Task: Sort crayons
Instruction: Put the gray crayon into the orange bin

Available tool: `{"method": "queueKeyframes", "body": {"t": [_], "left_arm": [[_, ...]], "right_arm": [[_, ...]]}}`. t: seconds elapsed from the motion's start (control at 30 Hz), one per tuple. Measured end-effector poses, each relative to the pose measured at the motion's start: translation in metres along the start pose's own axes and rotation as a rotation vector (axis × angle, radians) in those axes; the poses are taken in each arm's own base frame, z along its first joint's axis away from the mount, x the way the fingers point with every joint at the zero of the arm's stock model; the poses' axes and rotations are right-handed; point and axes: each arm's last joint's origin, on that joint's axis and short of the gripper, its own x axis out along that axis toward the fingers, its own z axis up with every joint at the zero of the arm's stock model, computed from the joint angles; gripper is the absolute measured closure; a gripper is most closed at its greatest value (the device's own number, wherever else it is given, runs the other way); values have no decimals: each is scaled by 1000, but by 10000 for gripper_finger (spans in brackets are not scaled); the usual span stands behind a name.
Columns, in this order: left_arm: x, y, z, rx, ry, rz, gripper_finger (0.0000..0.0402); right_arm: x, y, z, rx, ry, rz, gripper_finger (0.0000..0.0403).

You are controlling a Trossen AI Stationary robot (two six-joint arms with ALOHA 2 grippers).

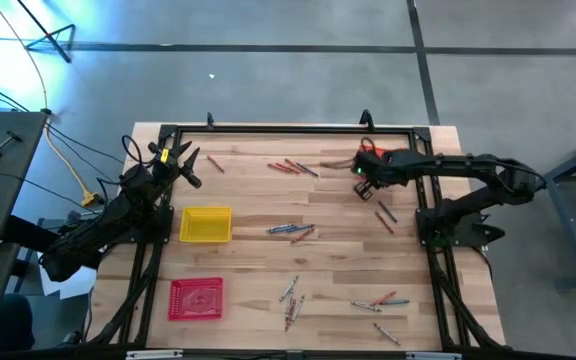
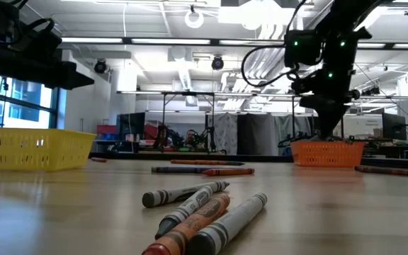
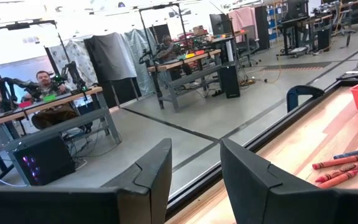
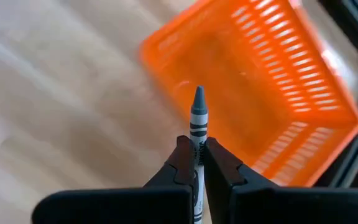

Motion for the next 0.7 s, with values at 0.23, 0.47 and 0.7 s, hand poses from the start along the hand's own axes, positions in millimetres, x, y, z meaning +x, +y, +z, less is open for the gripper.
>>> {"method": "queueKeyframes", "body": {"t": [0.23,0.47,0.7], "left_arm": [[0,0,0,0,0,0,275],[0,0,0,0,0,0,275],[0,0,0,0,0,0,275]], "right_arm": [[6,-16,9,34,36,112,402],[-3,-27,20,38,-3,107,402],[-24,-42,46,49,-101,99,402]]}}
